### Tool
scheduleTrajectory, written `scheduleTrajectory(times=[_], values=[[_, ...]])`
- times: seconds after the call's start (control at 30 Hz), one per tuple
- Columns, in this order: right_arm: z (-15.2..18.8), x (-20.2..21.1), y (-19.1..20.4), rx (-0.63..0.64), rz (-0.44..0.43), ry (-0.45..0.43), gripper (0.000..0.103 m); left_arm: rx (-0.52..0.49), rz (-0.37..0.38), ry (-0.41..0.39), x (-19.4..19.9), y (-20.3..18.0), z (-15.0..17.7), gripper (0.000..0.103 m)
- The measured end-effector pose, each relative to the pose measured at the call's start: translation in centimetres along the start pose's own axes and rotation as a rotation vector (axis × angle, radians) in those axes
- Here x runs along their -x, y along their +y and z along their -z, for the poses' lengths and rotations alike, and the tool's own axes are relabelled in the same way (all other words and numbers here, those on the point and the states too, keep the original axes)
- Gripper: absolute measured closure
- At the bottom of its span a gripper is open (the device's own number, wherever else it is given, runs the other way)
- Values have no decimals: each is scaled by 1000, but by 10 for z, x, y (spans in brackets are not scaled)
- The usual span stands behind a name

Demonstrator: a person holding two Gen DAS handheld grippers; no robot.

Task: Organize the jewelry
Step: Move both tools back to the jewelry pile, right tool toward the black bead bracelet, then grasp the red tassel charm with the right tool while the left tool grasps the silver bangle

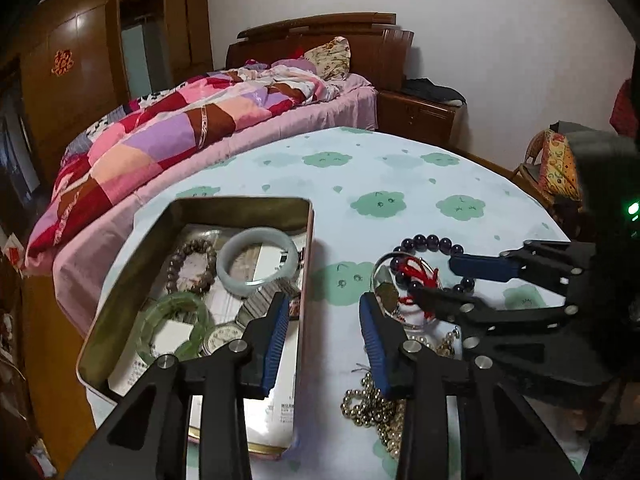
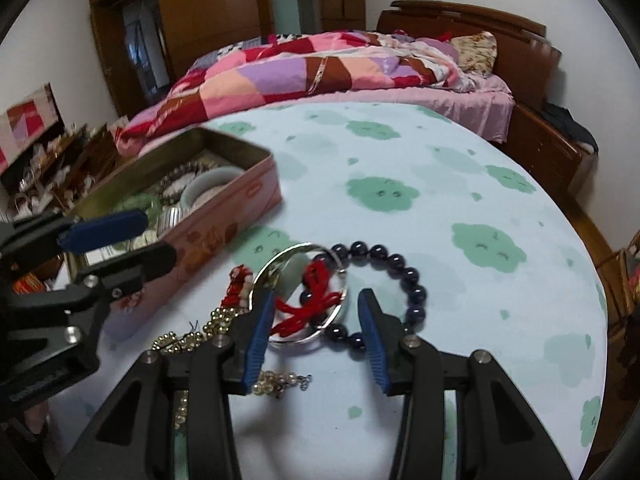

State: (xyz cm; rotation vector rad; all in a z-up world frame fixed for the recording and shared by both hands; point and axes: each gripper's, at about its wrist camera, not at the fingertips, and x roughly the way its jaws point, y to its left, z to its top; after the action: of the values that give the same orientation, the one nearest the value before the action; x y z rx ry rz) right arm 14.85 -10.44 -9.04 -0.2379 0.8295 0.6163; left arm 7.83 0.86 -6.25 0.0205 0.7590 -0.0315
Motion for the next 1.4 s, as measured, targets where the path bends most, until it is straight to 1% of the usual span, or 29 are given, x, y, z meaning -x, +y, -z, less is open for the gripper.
scheduleTrajectory(times=[0.03,0.07,0.1,0.13,0.17,0.2,0.33,0.47,0.7,0.77,0.93,1.17,1.2,1.3,1.4], values=[[1,-4,1,6,8,16,59,5,0,5,-1,1,1,66],[1,-6,2,8,12,26,74,10,1,7,-2,2,2,66],[3,-7,2,12,22,28,82,14,3,7,-2,3,2,66],[4,-5,1,15,31,16,89,18,5,8,-2,4,3,66],[4,-2,-3,-1,19,7,92,21,6,7,-2,5,3,66],[4,3,-7,-24,4,-7,100,21,6,6,-2,5,2,66],[5,31,-23,-77,10,-99,100,16,12,-2,0,3,0,66],[9,52,-44,-142,29,-150,100,-3,22,1,-1,-3,0,66],[19,63,-72,-215,88,-169,100,-91,36,8,-9,-30,-9,66],[21,61,-78,-234,88,-166,100,-112,65,8,-9,-41,-10,66],[25,56,-77,-240,74,-163,100,-181,121,57,-23,-69,-2,66],[28,54,-74,-230,65,-161,100,-229,141,139,-51,-84,4,66],[28,54,-74,-231,67,-163,100,-233,136,142,-52,-85,5,68],[28,56,-73,-232,68,-170,100,-238,146,144,-51,-83,2,98],[28,58,-74,-236,65,-179,100,-227,163,130,-43,-79,2,99]])
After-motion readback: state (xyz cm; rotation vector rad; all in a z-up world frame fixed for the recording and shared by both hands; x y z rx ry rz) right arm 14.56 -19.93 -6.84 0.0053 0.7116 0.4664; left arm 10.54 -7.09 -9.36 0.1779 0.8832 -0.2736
